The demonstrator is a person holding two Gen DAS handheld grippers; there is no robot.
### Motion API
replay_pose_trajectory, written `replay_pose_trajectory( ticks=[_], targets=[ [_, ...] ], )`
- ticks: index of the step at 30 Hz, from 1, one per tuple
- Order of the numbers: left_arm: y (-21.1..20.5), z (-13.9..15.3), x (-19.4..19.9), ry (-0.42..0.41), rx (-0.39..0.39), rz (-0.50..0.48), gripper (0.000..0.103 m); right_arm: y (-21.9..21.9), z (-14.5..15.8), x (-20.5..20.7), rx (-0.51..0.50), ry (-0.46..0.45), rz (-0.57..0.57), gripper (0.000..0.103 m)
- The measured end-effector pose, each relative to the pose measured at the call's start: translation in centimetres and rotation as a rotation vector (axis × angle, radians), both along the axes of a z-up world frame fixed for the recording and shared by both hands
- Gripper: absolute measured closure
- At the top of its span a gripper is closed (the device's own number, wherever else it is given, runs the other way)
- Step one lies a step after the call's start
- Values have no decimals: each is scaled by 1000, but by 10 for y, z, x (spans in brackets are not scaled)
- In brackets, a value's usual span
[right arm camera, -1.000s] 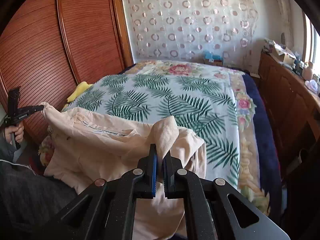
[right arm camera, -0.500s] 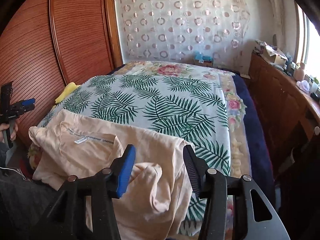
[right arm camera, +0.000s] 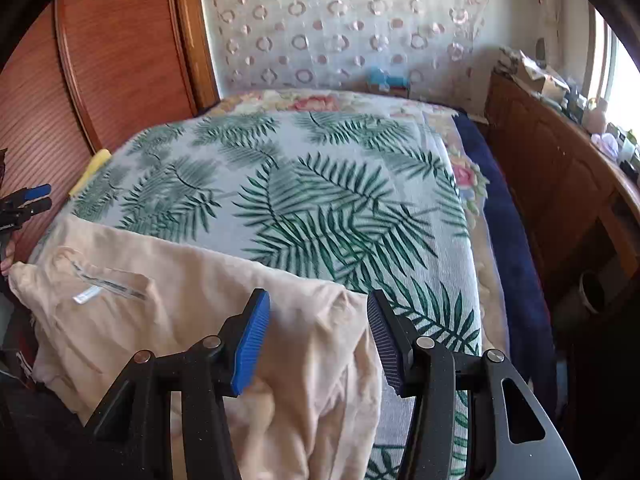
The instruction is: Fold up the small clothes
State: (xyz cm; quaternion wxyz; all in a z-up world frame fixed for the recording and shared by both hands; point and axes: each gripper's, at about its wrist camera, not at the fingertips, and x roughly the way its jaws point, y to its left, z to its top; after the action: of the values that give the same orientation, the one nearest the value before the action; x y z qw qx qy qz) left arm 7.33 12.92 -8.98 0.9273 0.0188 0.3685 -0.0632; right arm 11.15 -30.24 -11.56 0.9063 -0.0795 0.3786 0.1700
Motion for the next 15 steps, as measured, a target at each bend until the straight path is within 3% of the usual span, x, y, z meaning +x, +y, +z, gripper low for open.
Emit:
replay_pose_trajectory(
  ticks=[5,9,11,13,15],
  targets=[
    [8,-30,7,92,-23,34,23,-2,-16,13,3,64,-27,50],
    [6,-36,1,106,-42,25,24,5,-16,10,4,56,-29,50],
    [4,-38,0,116,-56,17,42,4,-18,9,3,52,-24,50],
    [2,-41,-1,122,-97,6,49,2,-20,8,0,53,-16,50],
    [-3,-40,-4,115,-89,-11,59,5,-24,10,-25,60,21,53]
  ],
)
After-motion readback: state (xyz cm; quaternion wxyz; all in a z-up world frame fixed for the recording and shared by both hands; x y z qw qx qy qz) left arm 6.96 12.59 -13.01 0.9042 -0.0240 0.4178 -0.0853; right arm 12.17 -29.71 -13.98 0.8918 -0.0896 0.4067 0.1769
